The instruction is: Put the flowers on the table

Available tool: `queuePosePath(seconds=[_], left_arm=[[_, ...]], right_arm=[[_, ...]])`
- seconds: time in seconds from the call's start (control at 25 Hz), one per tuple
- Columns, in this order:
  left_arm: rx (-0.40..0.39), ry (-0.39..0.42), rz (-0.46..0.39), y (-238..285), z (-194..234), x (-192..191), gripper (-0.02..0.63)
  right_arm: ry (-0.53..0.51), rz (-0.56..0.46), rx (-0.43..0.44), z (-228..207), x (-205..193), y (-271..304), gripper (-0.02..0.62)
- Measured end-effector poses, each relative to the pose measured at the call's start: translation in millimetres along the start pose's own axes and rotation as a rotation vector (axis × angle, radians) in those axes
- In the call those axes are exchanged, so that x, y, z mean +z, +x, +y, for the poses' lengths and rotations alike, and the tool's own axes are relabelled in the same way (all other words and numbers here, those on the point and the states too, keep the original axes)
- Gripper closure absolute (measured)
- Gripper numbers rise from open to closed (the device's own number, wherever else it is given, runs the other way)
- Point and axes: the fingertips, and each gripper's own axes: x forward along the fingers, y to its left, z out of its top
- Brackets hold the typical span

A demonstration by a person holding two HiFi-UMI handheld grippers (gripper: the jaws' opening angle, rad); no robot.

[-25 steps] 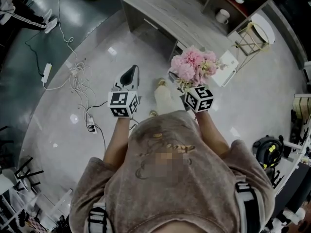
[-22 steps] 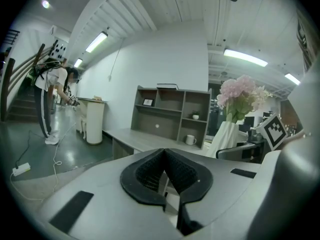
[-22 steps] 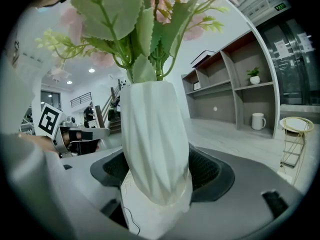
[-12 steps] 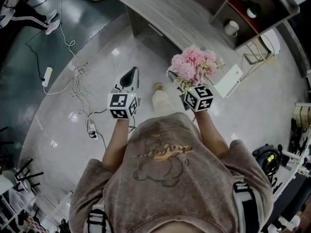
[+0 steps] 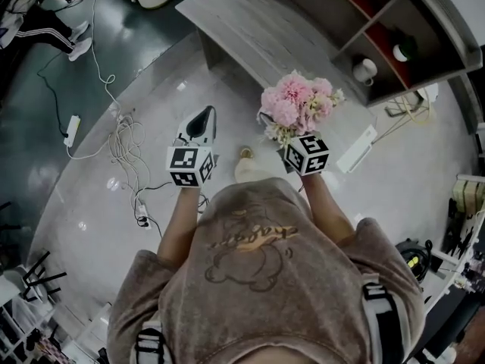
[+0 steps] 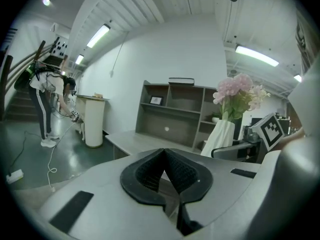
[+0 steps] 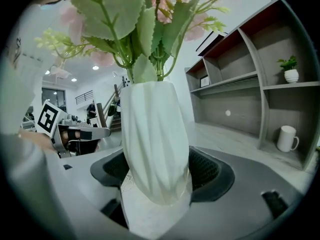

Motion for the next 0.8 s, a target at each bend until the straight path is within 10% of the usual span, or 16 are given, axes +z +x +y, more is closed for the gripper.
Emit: queuePosePath(seconds=[0.8], left_arm=[[0.062,0.005,-0.011,122,63,51,0.588]], right_arm=[[-0.050,0.024,0.067,-86,58,126,0.239]])
